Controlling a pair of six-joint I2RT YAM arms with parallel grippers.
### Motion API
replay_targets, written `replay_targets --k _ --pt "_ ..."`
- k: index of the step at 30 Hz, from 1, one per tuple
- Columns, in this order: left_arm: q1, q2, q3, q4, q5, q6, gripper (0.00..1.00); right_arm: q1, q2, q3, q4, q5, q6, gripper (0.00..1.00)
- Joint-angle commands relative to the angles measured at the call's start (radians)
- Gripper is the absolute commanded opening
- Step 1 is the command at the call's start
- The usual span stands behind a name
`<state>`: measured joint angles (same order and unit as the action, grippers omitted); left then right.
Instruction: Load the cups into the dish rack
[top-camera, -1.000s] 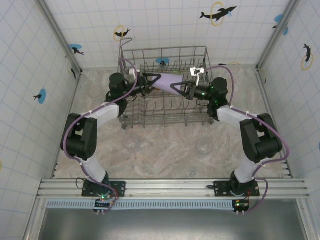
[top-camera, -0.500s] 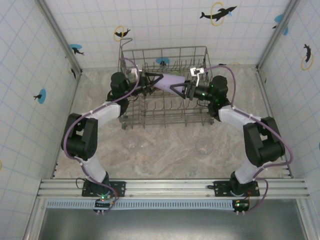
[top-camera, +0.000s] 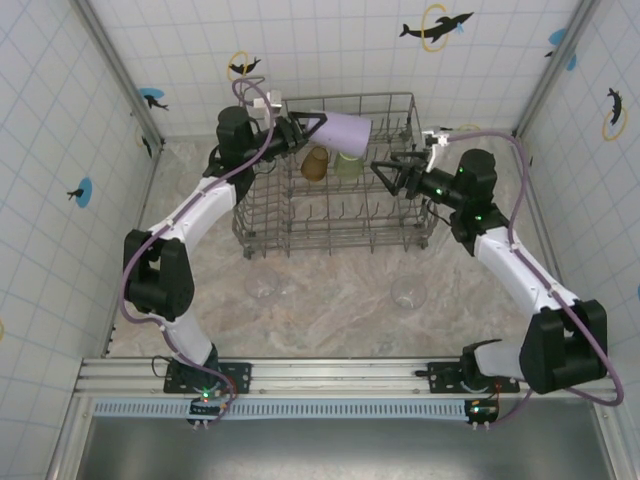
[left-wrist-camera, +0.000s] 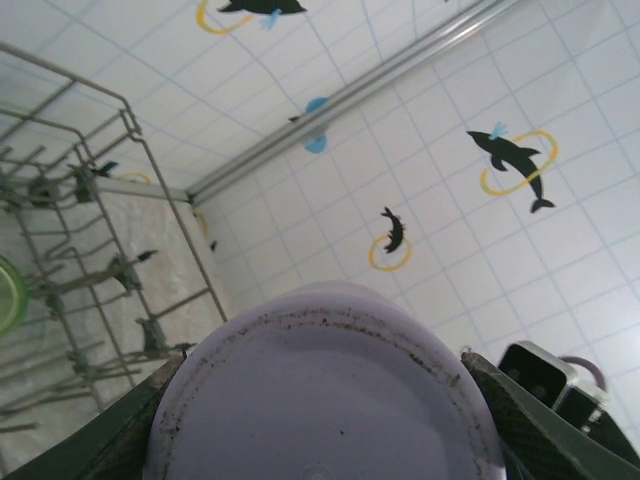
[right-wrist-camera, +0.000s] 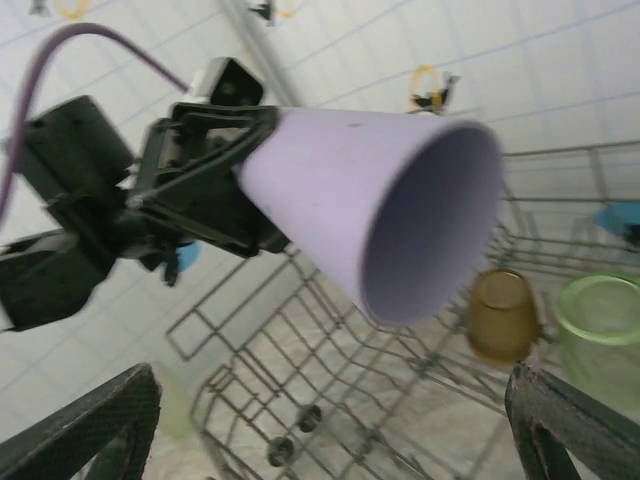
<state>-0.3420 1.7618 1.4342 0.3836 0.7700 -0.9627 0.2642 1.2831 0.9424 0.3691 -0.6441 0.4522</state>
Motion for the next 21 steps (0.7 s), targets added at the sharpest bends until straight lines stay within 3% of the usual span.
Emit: replay_targets --k 1,6,12,21 --pt "0.0 0.017 0.073 -0.175 -0.101 0.159 0.0 -0.028 -0.065 -0.019 -0.181 0.119 -0.081 0.94" --pt "-0.002 0.017 0.124 -0.312 -0.193 0.258 0.0 -0.053 -0.121 -0.038 -0.34 0.205 -0.108 0.94" --pt "0.0 -0.015 0.099 -0.377 -0.268 0.315 0.0 -0.055 -0.211 -0.141 -0.403 0.319 -0.121 0.99" --pt "-0.048 -0.036 0.183 -0.589 -0.535 0.538 0.0 -0.022 -0.323 -0.227 -0.462 0.317 -0.082 0.99"
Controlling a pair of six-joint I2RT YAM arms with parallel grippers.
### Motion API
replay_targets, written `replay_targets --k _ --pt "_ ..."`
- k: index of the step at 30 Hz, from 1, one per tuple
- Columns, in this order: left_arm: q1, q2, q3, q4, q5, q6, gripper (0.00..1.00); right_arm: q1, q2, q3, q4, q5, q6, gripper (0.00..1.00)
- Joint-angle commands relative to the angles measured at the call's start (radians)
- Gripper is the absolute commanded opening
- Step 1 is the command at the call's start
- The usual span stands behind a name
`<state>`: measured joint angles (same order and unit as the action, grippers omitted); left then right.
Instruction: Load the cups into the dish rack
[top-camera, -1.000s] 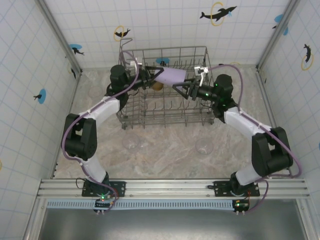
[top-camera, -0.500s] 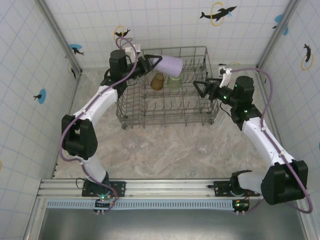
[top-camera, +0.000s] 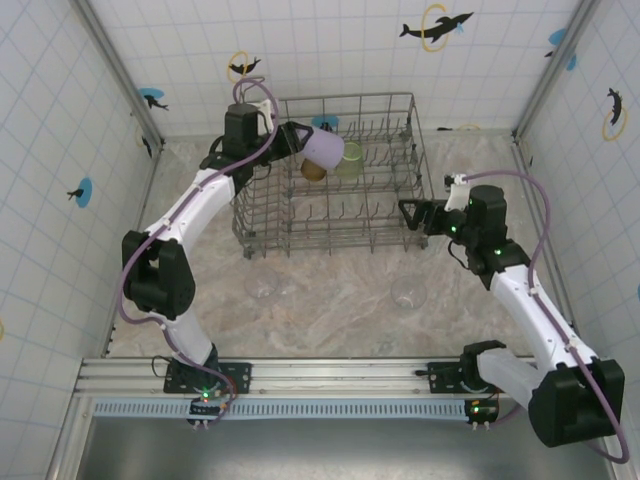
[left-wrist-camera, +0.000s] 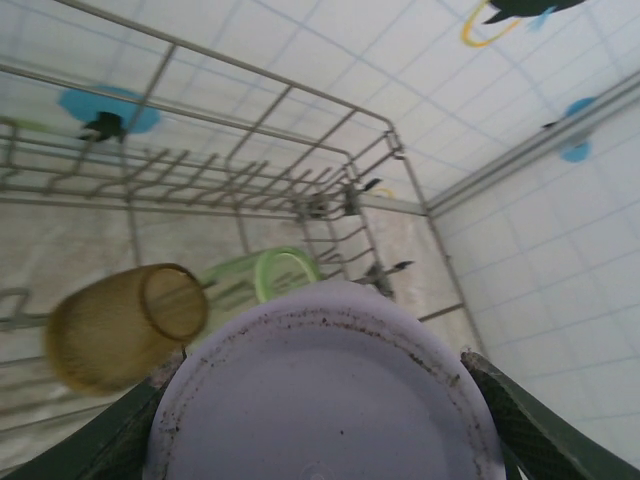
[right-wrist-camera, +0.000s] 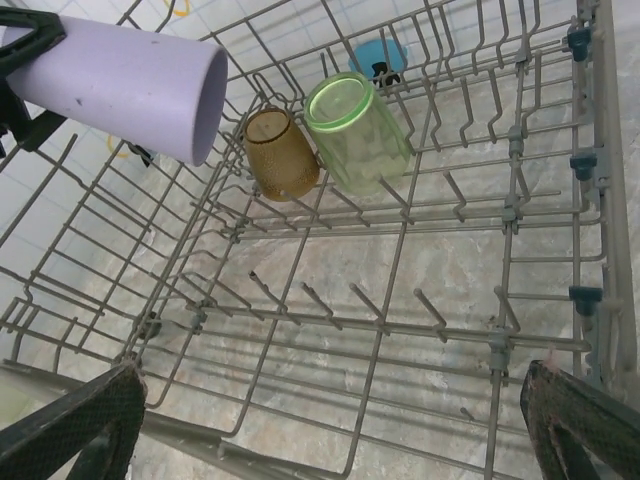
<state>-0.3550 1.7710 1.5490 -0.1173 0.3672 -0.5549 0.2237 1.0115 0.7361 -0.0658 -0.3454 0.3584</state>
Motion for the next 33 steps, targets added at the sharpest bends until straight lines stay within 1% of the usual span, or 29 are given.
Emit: replay_targets --k 1,3,4,5,10,11,16,20,24,31,33 --pt "-0.052 -0.043 0.084 -0.11 -0.16 0.159 0.0 0.023 -0.068 -0.027 -0.03 0.025 0.014 0.99" --pt "-0.065 -0.031 0.123 -0.164 -0.222 0.201 0.0 0.028 -0.094 -0.037 -0.034 0.043 0.016 0.99" --pt "-0.104 -0.025 0.142 -0.189 -0.248 0.219 0.0 0.031 -0.107 -0.041 -0.038 0.052 0.015 0.99" --pt "-0.11 -0.019 0.159 -0.213 -0.267 0.232 0.0 0.031 -0.118 -0.044 -0.043 0.058 0.016 0.99" --pt "-0.119 -0.007 0.192 -0.293 -0.356 0.277 0.0 0.032 -0.143 -0.05 -0.071 0.061 0.004 0.99" --pt "-0.12 -0.008 0.192 -0.306 -0.384 0.314 0.0 0.032 -0.145 -0.048 -0.083 0.063 -0.002 0.99" --pt "-0.121 -0.012 0.19 -0.363 -0.473 0.349 0.0 0.033 -0.147 -0.047 -0.122 0.091 -0.018 0.99" --pt "-0.121 -0.008 0.182 -0.389 -0.486 0.369 0.0 0.034 -0.153 -0.062 -0.118 0.094 -0.017 0.99" --pt "-0.121 -0.011 0.167 -0.41 -0.51 0.361 0.0 0.041 -0.155 -0.067 -0.114 0.086 -0.021 0.99" --pt "-0.122 -0.018 0.107 -0.395 -0.516 0.361 0.0 0.07 -0.163 -0.064 -0.108 0.108 -0.024 0.99" --pt "-0.122 -0.016 0.092 -0.378 -0.5 0.351 0.0 0.072 -0.164 -0.07 -0.105 0.114 -0.017 0.99"
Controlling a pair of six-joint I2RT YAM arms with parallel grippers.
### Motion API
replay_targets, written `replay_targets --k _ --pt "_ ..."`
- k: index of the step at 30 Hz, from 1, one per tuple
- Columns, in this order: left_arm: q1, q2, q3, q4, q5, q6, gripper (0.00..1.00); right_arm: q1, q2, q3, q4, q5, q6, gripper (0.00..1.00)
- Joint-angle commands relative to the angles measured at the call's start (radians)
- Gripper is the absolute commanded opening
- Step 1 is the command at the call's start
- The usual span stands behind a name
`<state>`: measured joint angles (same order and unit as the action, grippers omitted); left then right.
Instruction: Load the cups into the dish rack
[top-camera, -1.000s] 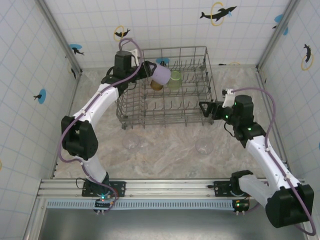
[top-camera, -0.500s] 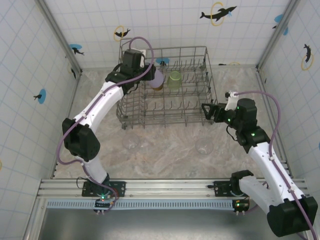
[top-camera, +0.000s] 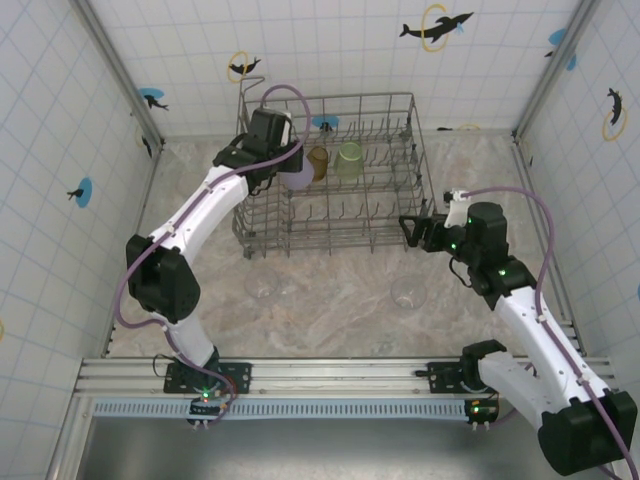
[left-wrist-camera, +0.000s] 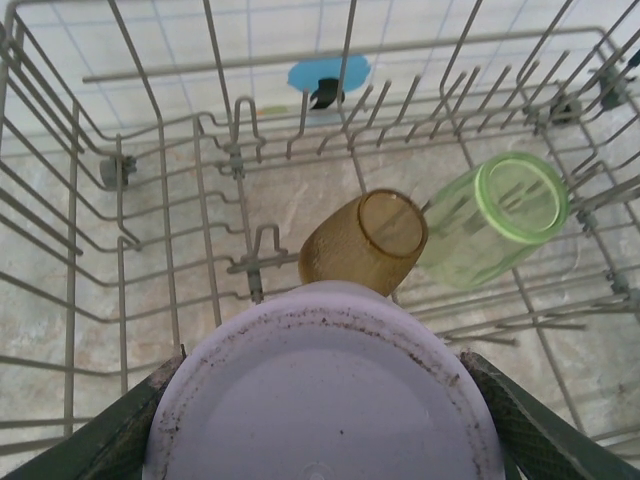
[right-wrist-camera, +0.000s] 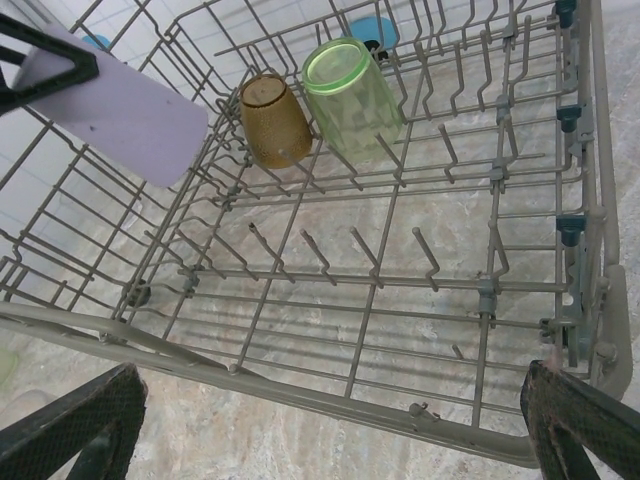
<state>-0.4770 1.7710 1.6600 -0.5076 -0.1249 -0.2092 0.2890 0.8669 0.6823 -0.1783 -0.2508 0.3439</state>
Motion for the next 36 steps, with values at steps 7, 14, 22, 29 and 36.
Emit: replay_targets --k 7,14,22,29,36 --pt "-0.002 0.002 -0.041 0.04 0.016 -0.006 0.0 0.019 -0.033 -0.031 0.043 0.037 0.018 0.99" --pt "-0.011 0.026 -0.065 0.045 -0.002 0.014 0.0 0.029 -0.036 -0.044 0.037 0.045 0.022 0.99" --pt "-0.018 0.053 -0.09 0.091 -0.013 0.02 0.0 0.041 -0.035 -0.055 0.043 0.054 0.026 0.99" --pt "-0.026 0.077 -0.097 0.128 -0.032 0.028 0.0 0.051 -0.033 -0.05 0.036 0.082 0.017 0.99" --pt "-0.034 0.114 -0.095 0.15 -0.042 0.025 0.0 0.054 -0.025 -0.052 0.031 0.082 0.01 0.99"
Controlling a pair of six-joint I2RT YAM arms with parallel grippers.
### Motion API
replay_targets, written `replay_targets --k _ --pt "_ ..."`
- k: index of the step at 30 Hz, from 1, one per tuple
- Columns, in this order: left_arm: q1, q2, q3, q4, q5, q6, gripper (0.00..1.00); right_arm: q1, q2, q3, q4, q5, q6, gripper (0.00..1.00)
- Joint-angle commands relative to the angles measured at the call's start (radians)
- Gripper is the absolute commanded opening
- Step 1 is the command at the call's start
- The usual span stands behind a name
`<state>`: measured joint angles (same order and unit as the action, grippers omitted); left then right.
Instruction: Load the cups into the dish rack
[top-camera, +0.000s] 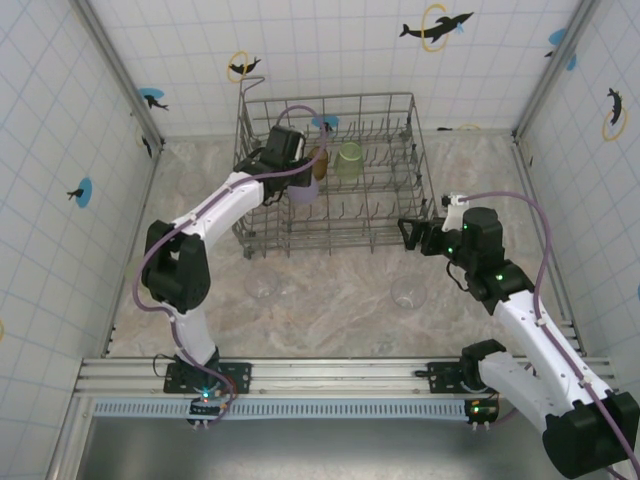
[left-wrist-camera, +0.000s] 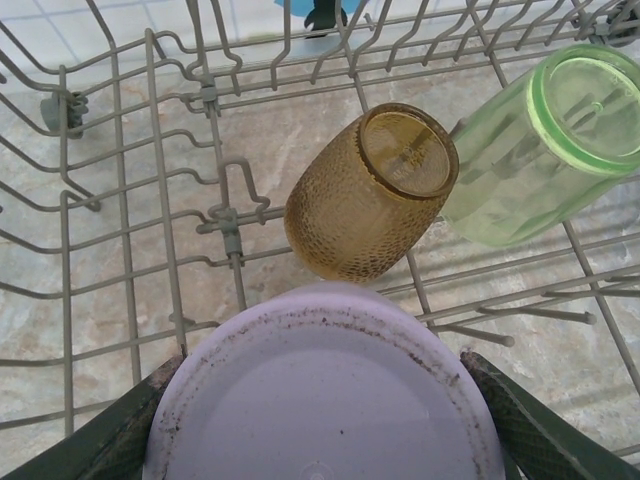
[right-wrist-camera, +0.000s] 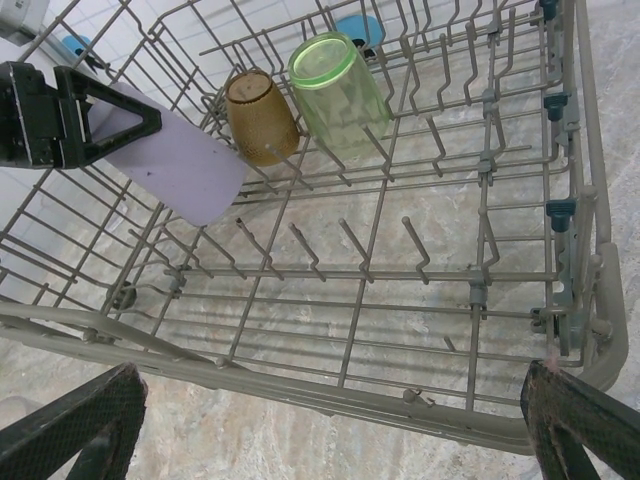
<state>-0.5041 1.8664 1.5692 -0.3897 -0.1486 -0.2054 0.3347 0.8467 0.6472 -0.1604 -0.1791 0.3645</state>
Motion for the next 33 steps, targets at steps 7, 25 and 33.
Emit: replay_targets --k 7,25,33 --pt "-0.011 0.051 0.003 0.037 -0.032 0.005 0.0 0.009 -0.003 -0.002 0.002 0.021 -0.021 0.99" --pt "-0.018 0.059 0.025 0.016 -0.028 -0.038 0.72 0.02 0.009 0.027 0.021 0.008 -0.014 0.99" --pt "-0.02 0.006 0.033 0.018 0.02 -0.055 0.97 0.021 -0.003 0.004 0.026 0.011 -0.011 0.99"
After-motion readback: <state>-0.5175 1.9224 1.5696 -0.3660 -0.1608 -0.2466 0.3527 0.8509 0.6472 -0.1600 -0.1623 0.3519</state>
